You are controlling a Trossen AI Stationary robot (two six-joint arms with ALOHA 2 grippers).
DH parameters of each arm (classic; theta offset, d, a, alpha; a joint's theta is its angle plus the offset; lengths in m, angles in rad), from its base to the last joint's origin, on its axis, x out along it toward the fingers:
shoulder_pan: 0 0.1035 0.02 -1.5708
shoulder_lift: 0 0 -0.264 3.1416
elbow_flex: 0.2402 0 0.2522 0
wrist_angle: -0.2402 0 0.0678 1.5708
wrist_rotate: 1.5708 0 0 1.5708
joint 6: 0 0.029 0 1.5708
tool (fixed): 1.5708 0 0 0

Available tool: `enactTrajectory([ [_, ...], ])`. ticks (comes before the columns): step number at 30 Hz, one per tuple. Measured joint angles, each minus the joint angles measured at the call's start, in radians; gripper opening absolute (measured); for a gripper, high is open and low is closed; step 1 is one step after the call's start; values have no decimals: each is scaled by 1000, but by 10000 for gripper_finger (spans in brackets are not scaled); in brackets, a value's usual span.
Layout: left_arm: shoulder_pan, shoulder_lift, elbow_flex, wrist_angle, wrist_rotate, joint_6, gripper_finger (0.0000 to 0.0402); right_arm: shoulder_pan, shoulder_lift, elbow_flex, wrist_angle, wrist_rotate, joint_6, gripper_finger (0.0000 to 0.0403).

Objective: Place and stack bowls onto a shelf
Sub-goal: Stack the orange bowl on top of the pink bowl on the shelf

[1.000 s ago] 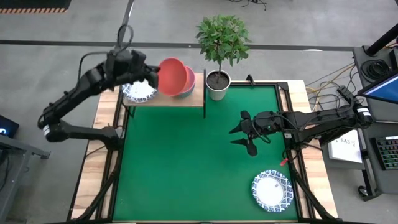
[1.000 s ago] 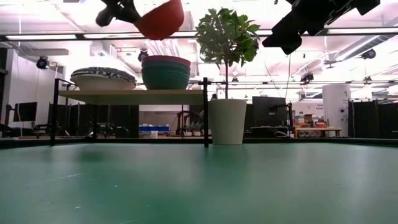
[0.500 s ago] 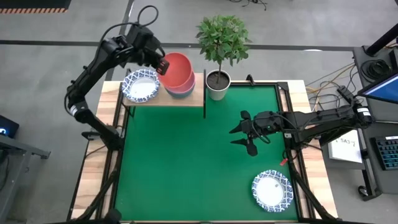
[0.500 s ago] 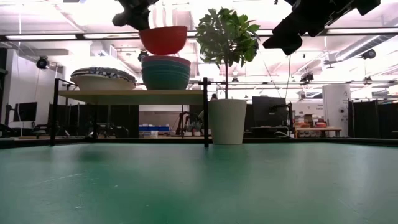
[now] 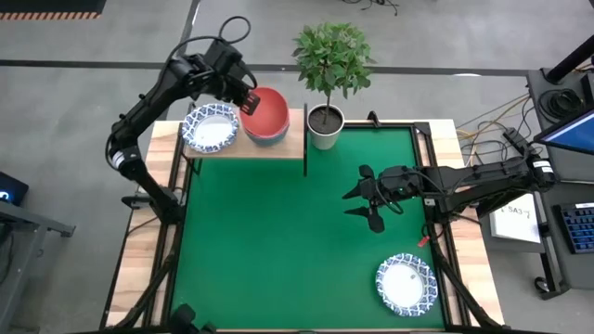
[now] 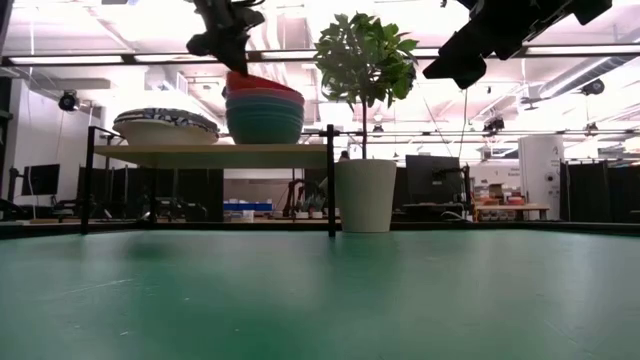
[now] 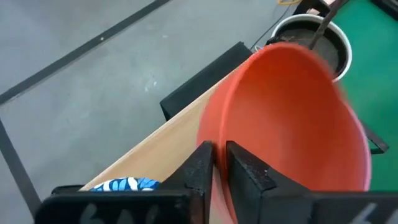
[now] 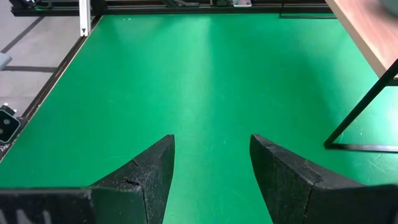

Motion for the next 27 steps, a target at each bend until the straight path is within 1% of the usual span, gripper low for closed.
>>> enactTrajectory([
  [10,0,12,10,37,0,29,88,0,0,0,0,0,1,198],
  [12,-4,7,36,37,0,64,93,0,0,0,0,0,-1,198],
  [14,-13,-5,72,33,1,131,95,0,0,0,-1,1,-8,198],
  [17,-39,-38,88,42,13,244,86,0,0,0,0,1,-16,198],
  [19,-53,-53,74,48,15,272,71,0,0,0,0,2,-19,198],
  [24,-53,-83,-17,46,17,269,9,0,0,0,0,2,-23,198],
  [26,-53,-91,-64,60,3,250,7,0,0,0,0,2,-23,198],
  [27,-53,-93,-89,72,-26,241,10,0,0,0,0,2,-23,198],
])
